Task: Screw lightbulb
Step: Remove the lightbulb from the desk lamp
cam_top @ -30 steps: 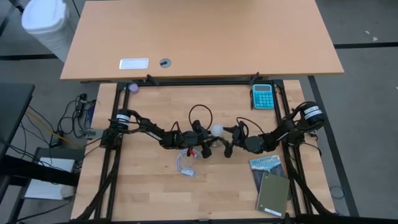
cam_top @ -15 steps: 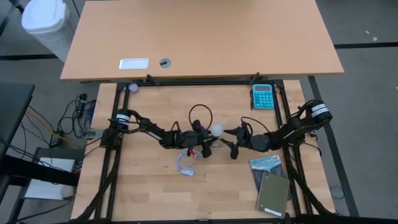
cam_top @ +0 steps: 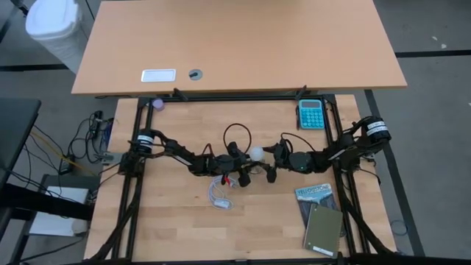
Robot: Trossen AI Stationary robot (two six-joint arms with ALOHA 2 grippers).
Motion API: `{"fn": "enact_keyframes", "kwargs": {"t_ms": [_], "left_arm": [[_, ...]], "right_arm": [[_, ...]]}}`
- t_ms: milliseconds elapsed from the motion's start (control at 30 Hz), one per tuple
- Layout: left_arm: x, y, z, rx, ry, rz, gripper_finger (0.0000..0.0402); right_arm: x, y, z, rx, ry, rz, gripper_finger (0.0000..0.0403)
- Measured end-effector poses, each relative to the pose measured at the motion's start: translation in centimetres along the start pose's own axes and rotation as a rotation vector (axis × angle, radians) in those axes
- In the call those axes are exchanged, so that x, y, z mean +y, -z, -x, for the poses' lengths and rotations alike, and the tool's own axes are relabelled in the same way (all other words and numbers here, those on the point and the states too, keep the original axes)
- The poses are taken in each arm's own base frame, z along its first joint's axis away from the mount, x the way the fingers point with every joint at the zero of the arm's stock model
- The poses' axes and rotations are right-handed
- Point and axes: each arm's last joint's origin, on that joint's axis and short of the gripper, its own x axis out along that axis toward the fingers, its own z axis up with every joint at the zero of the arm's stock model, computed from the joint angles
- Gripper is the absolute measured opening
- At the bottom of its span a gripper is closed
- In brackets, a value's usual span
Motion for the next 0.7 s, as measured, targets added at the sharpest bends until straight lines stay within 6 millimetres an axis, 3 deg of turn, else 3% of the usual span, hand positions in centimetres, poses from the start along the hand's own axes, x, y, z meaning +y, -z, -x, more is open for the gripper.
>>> {"fn": "enact_keyframes", "kwargs": {"t_ms": [200, 433, 533, 700], "left_arm": [[0.1, 0.0, 0.0, 0.000, -0.007, 0.001, 0.0170], [0.0, 0.1, 0.0, 0.003, 0.003, -0.003, 0.0170], [0.0, 0.1, 0.0, 0.002, 0.005, -0.002, 0.0170], [0.0, 0.1, 0.0, 0.003, 0.005, -0.002, 0.0170]], "right_arm": [[-0.9, 0.5, 0.9, -0.001, 0.064, 0.000, 0.0308], [-3.0, 1.3, 3.2, -0.023, 0.250, -0.045, 0.0308], [-2.7, 1.3, 3.2, 0.002, 0.141, -0.083, 0.0308], [-0.3, 0.2, 1.3, 0.010, -0.024, -0.056, 0.0308]]}}
